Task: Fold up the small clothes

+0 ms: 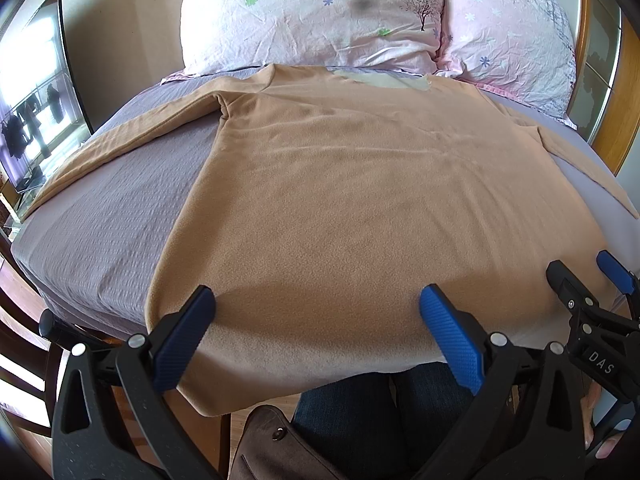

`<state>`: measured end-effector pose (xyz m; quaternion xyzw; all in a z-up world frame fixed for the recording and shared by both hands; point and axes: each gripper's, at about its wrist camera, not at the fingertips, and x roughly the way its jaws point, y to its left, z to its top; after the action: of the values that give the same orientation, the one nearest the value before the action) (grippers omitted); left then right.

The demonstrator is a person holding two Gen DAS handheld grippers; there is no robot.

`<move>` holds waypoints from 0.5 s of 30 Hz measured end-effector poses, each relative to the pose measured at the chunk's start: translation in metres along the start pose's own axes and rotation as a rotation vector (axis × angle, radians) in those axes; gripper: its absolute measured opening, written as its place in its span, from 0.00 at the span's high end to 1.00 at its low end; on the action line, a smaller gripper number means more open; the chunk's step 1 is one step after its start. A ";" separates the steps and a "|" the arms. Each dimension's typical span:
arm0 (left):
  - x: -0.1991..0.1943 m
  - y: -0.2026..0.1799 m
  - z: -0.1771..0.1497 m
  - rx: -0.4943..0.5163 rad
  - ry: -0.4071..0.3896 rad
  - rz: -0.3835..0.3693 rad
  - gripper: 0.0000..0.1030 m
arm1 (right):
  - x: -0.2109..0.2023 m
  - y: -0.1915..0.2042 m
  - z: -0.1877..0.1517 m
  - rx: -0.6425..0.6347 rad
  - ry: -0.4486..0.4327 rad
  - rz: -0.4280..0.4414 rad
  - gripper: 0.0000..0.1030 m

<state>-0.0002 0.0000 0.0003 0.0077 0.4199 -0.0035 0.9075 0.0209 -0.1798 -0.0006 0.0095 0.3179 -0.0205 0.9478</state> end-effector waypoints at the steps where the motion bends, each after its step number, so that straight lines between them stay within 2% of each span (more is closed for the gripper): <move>1: 0.000 0.000 0.000 0.000 0.000 0.000 0.02 | 0.000 0.000 0.000 0.000 0.000 0.000 0.01; 15: 0.000 0.000 0.000 0.000 -0.002 0.000 0.02 | 0.000 0.000 0.000 0.000 -0.003 -0.001 0.01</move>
<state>-0.0003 0.0000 0.0004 0.0077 0.4189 -0.0034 0.9080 0.0207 -0.1800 -0.0003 0.0096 0.3166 -0.0209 0.9483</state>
